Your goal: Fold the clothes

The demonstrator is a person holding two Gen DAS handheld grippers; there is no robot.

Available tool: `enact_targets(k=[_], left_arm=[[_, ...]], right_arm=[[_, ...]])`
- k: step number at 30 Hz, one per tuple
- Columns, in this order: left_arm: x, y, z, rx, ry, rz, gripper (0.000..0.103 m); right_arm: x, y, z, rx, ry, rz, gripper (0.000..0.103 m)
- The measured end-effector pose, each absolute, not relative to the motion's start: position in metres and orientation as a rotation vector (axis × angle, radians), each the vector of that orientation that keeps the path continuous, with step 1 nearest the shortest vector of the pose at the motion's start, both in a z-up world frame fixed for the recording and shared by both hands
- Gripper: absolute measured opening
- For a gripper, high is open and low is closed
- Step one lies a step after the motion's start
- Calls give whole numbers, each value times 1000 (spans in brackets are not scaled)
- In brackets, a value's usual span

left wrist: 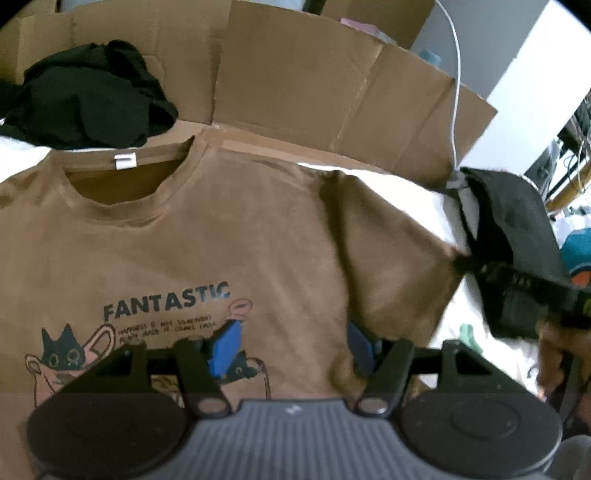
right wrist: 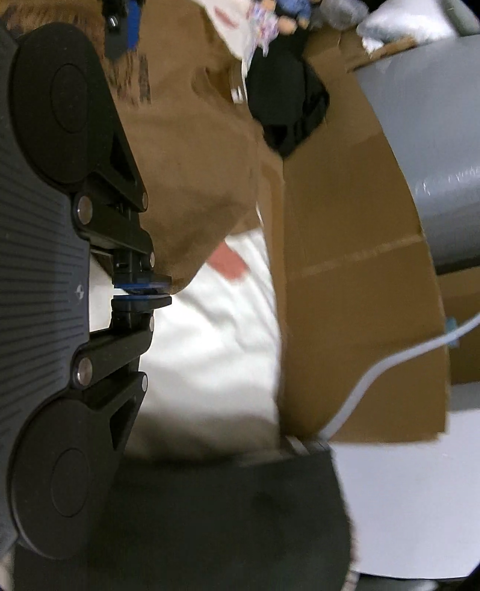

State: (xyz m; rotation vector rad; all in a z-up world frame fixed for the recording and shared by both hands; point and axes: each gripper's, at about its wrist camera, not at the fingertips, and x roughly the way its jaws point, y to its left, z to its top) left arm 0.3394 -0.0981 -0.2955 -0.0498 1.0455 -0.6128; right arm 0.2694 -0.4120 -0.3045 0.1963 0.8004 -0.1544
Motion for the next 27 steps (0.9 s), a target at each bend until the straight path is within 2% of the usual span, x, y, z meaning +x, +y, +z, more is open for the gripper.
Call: enact_targets(k=[6, 14, 27], left_arm=[[340, -98, -304, -86, 1065, -601, 67], [343, -102, -317, -63, 1077, -624, 67], [326, -139, -344, -61, 1126, -771, 67]], right_arm=[[295, -444, -290, 68, 855, -249, 3], [325, -460, -304, -42, 946, -325, 3], [348, -463, -317, -123, 949, -391, 4]])
